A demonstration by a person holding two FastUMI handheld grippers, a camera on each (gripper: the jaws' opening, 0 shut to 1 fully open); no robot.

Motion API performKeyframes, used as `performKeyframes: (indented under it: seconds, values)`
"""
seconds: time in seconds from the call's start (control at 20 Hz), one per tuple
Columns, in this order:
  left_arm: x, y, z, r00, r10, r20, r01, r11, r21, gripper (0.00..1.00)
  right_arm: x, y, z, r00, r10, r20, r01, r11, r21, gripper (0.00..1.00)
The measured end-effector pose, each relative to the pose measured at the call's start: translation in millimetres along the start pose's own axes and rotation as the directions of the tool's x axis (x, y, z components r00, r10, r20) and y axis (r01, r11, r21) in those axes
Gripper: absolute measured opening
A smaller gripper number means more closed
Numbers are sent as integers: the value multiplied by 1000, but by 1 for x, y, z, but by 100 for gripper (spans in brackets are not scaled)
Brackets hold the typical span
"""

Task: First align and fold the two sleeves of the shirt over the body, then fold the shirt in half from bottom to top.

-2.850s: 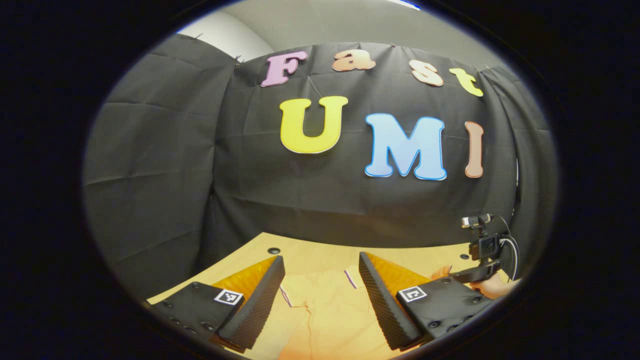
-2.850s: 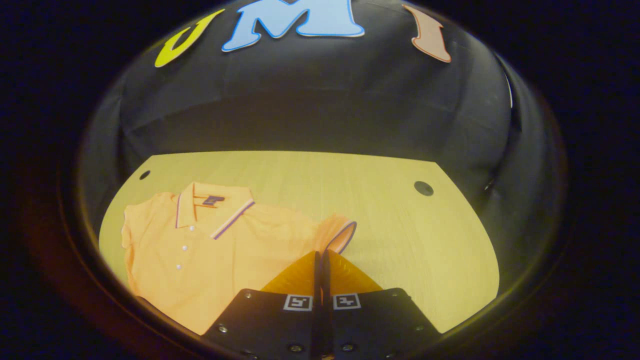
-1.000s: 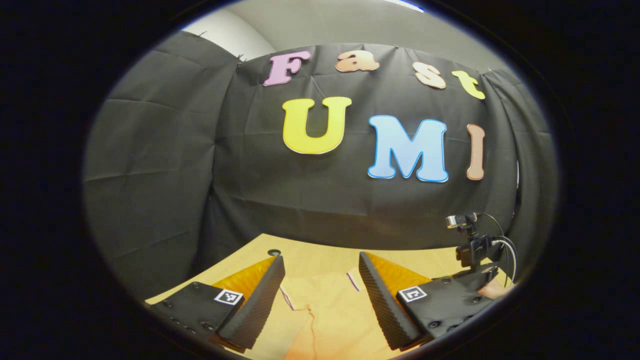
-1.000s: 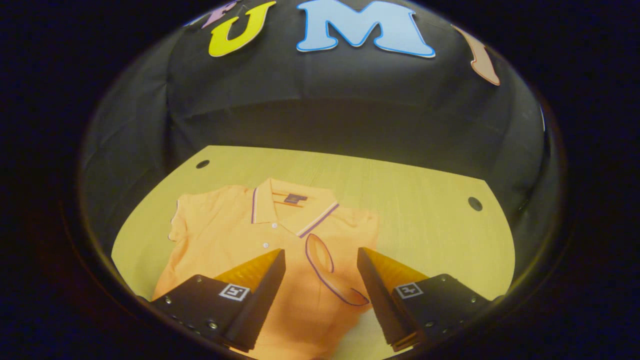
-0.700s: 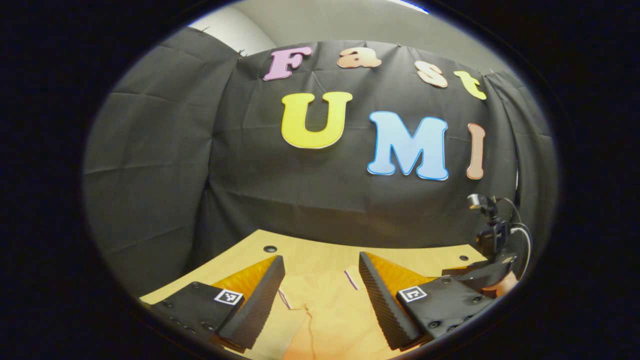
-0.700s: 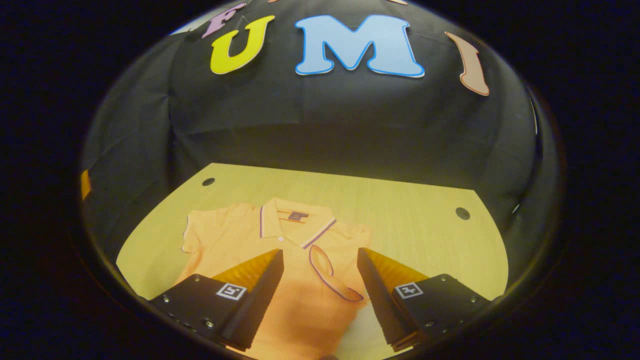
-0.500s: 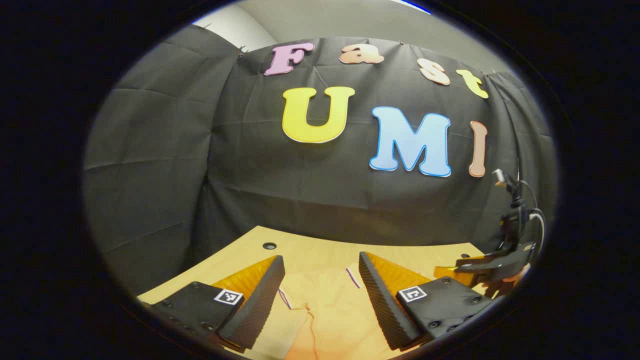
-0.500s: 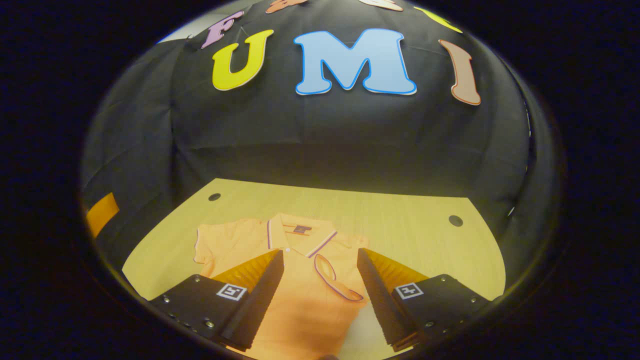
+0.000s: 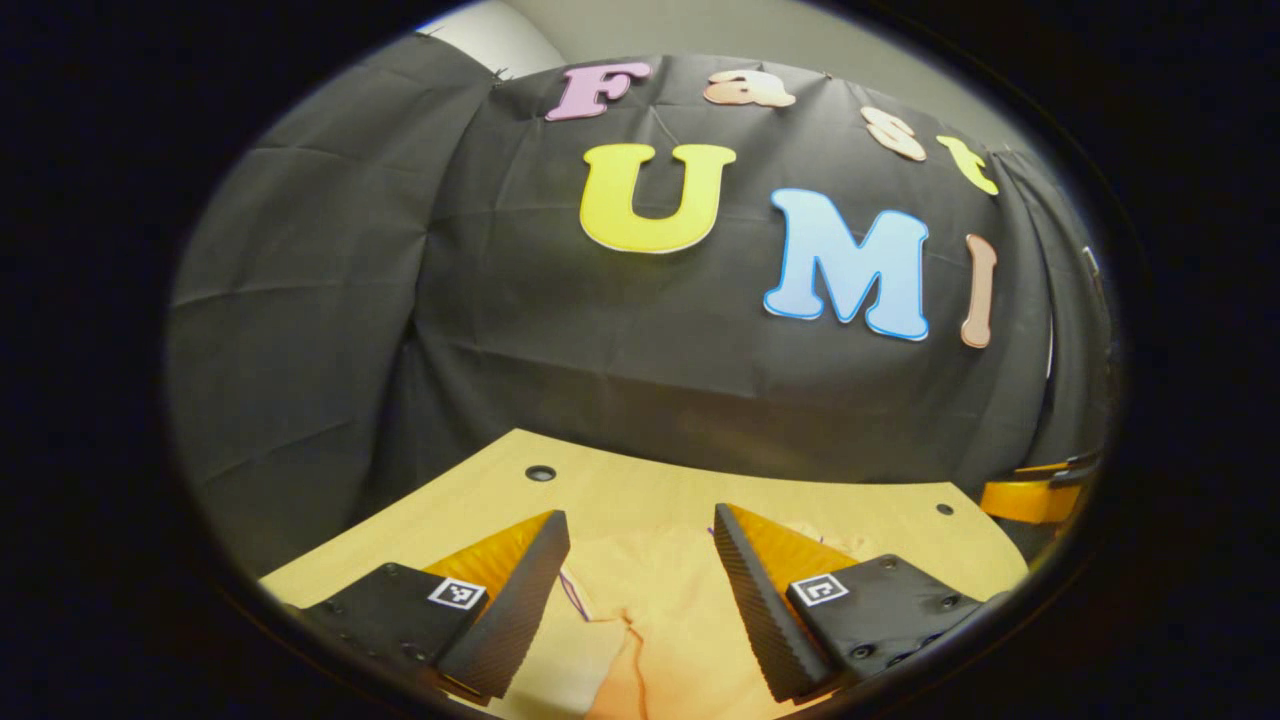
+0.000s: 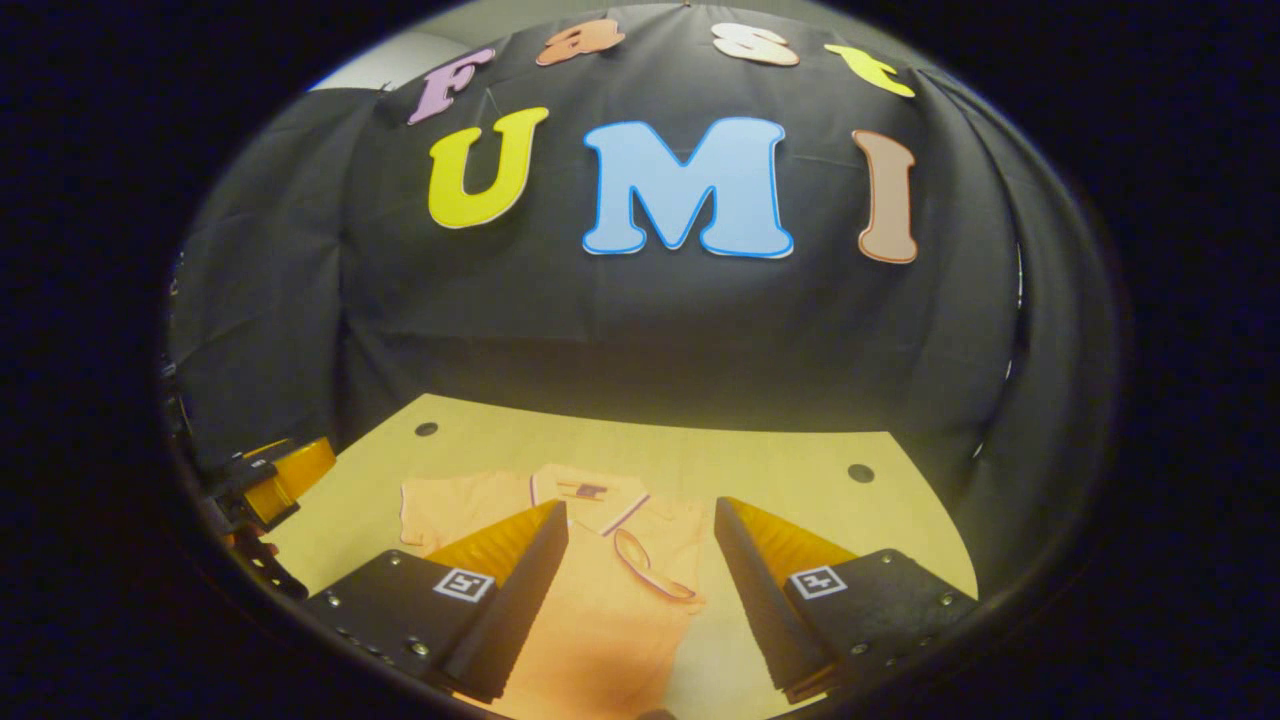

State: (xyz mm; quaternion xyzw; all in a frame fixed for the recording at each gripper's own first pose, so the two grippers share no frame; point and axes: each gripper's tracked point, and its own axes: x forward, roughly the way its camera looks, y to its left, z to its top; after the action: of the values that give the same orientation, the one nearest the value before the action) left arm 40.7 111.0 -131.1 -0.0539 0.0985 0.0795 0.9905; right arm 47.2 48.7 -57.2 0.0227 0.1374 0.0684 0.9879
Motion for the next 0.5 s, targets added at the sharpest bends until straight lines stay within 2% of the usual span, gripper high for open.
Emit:
performKeyframes:
  seconds: [0.25,0.3,0.5]
  values:
    - [31,19,-21,999,15,-37,-15,1000,-1,97,-24,0,6,999,-39,31,39,999,0,92]
    - [38,23,-25,999,19,-43,-19,1000,1,94,-28,1,5,998,-46,31,46,999,-3,92]
    - [67,35,-45,997,22,-71,-21,1000,16,94,-40,3,2,997,-69,27,70,998,-6,92]
